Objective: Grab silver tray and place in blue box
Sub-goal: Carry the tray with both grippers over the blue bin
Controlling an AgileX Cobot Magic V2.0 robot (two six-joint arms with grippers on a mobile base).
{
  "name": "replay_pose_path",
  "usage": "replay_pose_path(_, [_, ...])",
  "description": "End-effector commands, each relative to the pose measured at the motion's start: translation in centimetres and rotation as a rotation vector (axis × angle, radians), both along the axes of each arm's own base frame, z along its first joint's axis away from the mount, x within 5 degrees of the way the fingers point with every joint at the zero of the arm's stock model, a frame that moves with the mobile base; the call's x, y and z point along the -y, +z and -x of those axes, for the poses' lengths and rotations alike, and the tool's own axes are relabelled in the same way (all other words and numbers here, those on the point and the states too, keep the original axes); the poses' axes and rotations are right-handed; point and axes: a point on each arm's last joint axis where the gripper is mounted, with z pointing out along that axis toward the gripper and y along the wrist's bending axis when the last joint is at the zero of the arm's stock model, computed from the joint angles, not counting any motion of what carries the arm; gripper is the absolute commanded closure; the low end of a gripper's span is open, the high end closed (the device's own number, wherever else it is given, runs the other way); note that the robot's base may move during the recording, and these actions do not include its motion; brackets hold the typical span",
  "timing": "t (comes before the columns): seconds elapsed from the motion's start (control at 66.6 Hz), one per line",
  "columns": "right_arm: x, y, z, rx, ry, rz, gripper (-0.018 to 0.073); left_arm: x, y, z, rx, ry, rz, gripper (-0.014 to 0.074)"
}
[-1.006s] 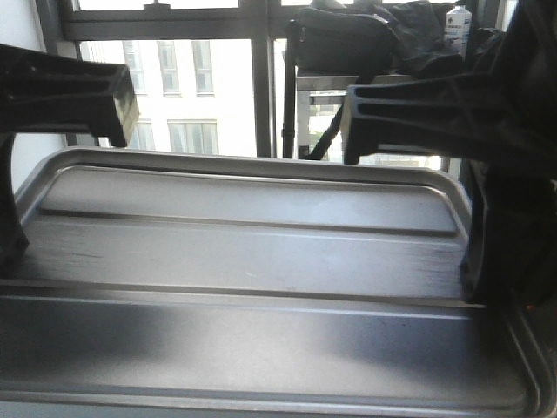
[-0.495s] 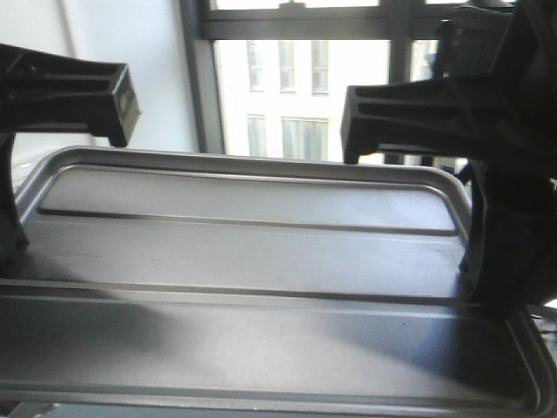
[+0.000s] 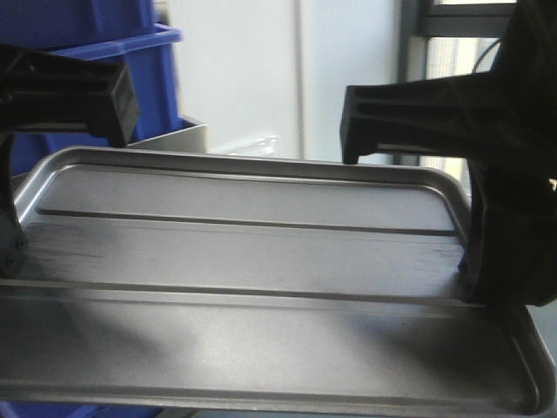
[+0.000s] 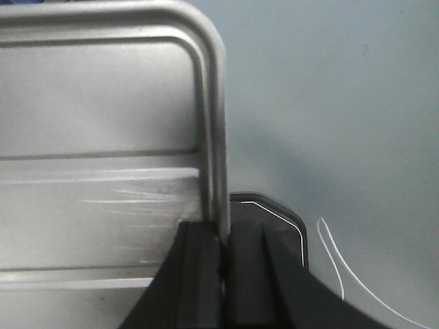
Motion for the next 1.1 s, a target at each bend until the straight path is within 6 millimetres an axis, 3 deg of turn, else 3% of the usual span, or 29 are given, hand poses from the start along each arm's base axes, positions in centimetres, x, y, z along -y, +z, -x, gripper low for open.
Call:
replay_pose_path(0.0, [-0.25,1.64,-0.33,0.073,0.025,-0.068,0.049,0.14,1.43,0.0,0.046,-0.015,0.059,0.0606])
replay_pose_path(1.081, [-0.24,1.64,-0.33,0.072,0.025,-0.067,0.049,0.14,1.43,0.0,0.046,-0.015,0.059,0.0606])
